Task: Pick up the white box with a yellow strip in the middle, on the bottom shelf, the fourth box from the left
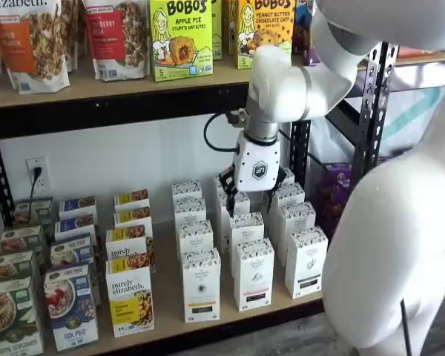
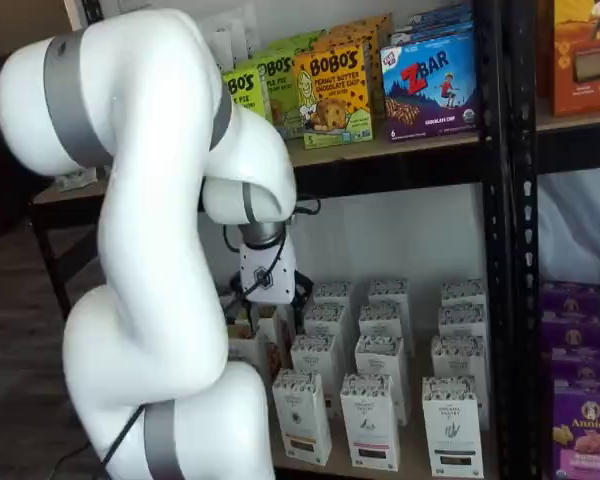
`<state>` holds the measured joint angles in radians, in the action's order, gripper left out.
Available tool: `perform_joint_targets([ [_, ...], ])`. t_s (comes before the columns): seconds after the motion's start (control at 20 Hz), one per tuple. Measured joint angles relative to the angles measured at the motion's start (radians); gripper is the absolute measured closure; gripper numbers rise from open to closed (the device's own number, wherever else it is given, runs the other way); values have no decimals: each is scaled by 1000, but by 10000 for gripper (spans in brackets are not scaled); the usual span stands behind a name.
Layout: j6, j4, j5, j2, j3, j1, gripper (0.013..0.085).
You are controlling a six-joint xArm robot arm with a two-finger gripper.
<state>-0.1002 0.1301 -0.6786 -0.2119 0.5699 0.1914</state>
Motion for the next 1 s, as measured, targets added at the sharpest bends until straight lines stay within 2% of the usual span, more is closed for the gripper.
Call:
perform_joint_targets([
  [0.25, 46, 59, 82, 95, 20, 11, 130],
  [0.4, 45, 67, 119, 154, 36, 23, 130],
  [0.65, 25, 59, 183, 250, 61, 43, 130],
  [1.0, -21, 2, 292, 373, 101, 47, 130],
])
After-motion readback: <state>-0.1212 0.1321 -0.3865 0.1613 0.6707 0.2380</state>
